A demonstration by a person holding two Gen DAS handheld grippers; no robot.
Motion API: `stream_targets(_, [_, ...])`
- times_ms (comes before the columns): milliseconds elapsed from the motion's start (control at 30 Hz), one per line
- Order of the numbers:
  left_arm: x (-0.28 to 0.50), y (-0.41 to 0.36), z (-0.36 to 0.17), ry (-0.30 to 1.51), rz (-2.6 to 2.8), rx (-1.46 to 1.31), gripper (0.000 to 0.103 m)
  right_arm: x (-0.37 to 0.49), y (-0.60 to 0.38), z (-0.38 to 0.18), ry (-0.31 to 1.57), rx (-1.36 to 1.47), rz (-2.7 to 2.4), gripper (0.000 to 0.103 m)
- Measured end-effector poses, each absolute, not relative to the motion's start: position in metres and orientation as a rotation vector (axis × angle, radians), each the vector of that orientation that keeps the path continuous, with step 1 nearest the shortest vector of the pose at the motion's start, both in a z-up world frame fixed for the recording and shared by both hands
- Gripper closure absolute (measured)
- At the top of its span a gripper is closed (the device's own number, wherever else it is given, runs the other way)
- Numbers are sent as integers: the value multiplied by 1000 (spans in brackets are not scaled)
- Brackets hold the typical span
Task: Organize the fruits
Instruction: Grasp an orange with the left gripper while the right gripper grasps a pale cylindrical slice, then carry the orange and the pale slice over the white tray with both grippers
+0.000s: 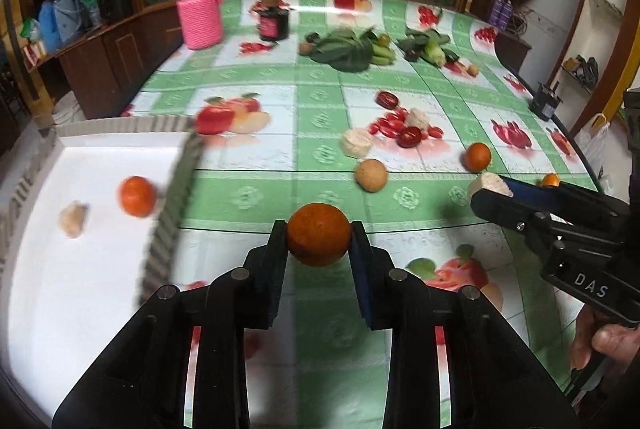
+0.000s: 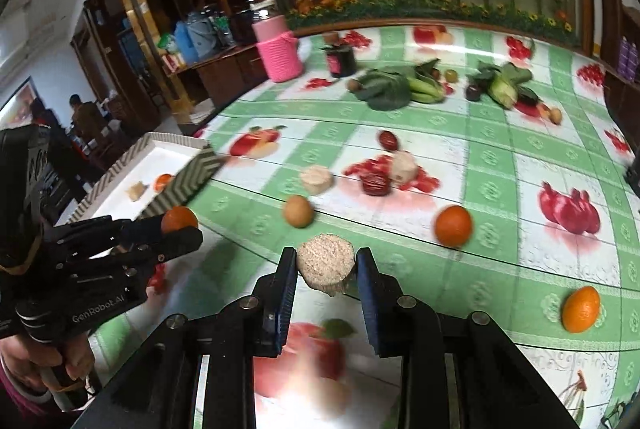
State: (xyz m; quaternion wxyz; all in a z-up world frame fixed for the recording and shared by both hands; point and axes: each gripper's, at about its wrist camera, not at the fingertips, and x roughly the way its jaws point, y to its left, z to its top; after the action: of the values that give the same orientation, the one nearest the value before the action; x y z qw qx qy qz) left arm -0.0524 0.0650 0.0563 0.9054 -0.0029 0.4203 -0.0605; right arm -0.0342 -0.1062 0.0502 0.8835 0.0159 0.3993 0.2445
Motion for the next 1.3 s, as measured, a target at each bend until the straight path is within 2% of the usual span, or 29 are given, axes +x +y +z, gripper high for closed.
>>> stream_targets(500, [-84, 143, 78, 799, 53, 4, 73, -47, -28, 68, 798, -24, 658, 74])
stream_targets(1300, [-90, 233, 73, 804, 236, -21, 73, -52, 71, 77, 791, -136, 816, 74])
